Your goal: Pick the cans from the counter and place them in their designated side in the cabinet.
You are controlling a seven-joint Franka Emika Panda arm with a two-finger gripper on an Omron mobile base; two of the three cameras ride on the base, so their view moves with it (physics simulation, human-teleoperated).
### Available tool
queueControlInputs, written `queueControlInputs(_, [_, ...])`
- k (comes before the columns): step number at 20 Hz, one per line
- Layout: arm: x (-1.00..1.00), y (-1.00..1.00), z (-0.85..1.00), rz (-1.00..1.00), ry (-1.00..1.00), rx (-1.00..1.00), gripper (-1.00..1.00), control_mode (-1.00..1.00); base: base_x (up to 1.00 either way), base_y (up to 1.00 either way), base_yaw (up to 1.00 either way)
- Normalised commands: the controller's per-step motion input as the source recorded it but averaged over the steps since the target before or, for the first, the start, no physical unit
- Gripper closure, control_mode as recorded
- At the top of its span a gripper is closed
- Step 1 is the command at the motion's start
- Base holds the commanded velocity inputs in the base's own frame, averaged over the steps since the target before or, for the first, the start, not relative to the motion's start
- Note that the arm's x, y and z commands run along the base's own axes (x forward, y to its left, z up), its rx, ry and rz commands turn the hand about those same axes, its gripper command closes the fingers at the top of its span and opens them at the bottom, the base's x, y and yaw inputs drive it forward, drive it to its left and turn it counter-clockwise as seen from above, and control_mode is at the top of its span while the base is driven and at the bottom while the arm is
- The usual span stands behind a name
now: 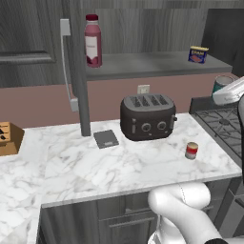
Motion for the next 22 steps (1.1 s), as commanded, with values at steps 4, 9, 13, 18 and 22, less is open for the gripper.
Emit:
queueControlInputs(4, [0.14,0.0,0.06,0.0,0.0,0.0,1.0,-1.0,0.0,0.0,0.0])
queueControlInputs(9, [0.25,0.0,0.01,0.0,0.0,0.01,1.0,-1.0,0.0,0.0,0.0])
queueControlInputs(13, [0.25,0.0,0.02,0.0,0.0,0.0,1.0,-1.0,0.0,0.0,0.0])
queueControlInputs(18, [0.15,0.0,0.13,0.0,0.0,0.0,1.0,-1.0,0.0,0.0,0.0])
queueControlInputs(22, [0.05,0.0,0.21,0.0,0.0,0.0,1.0,-1.0,0.0,0.0,0.0])
